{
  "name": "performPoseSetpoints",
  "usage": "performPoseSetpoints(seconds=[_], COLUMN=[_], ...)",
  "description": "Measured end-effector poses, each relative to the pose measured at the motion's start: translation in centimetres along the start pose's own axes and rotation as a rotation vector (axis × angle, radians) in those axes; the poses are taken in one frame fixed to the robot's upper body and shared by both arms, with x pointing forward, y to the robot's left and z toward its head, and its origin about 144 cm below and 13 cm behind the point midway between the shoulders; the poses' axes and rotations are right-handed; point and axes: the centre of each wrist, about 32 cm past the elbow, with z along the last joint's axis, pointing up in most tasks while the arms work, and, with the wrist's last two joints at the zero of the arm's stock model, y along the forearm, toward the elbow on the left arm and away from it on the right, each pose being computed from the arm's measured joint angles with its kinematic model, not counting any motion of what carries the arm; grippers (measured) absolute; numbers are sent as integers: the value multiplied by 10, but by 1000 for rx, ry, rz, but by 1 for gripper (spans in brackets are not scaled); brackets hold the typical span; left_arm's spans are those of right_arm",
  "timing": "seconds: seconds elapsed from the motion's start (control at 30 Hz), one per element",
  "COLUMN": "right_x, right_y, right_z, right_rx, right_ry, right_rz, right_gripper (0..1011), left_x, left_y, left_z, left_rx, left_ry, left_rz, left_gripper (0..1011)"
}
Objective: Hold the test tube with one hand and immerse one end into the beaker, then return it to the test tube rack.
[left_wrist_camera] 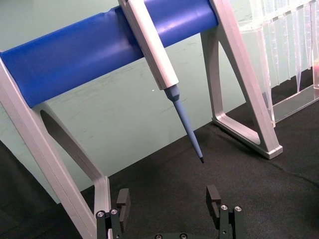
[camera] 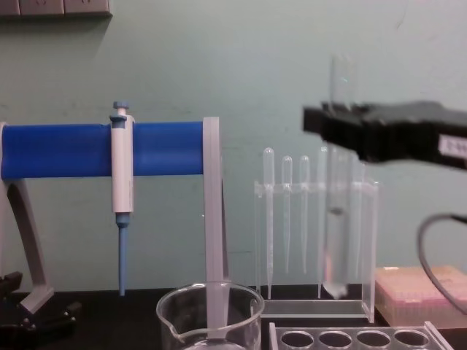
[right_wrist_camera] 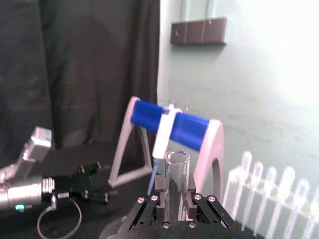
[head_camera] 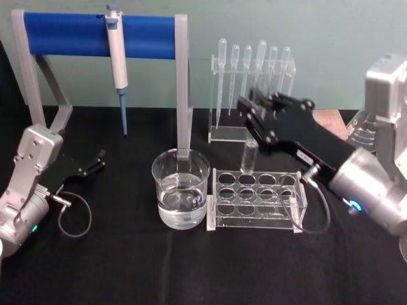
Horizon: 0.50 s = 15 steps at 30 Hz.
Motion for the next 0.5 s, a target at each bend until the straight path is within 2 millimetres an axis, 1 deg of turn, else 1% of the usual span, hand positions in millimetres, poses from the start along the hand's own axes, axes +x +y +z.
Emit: performPoseSetpoints(seconds=[0.1, 0.2, 0.3, 0.5], right_x=[-1, -1, -2, -2], right_y=[-8, -10, -10, -6], right_z=[-9, -14, -23, -33], right_rx=[-34, -51, -72, -92], right_ry=[7, 10, 18, 30], right_rz=[-21, -32, -41, -47], right_gripper=[224, 224, 224, 224], left_x=[0, 0, 0, 0], left_y=[0, 0, 0, 0], left_z=[0, 0, 0, 0], left_rx=[0, 0, 0, 0], left_ry=[0, 0, 0, 0], left_rz=[0, 0, 0, 0], left_gripper=[1000, 1000, 1000, 1000])
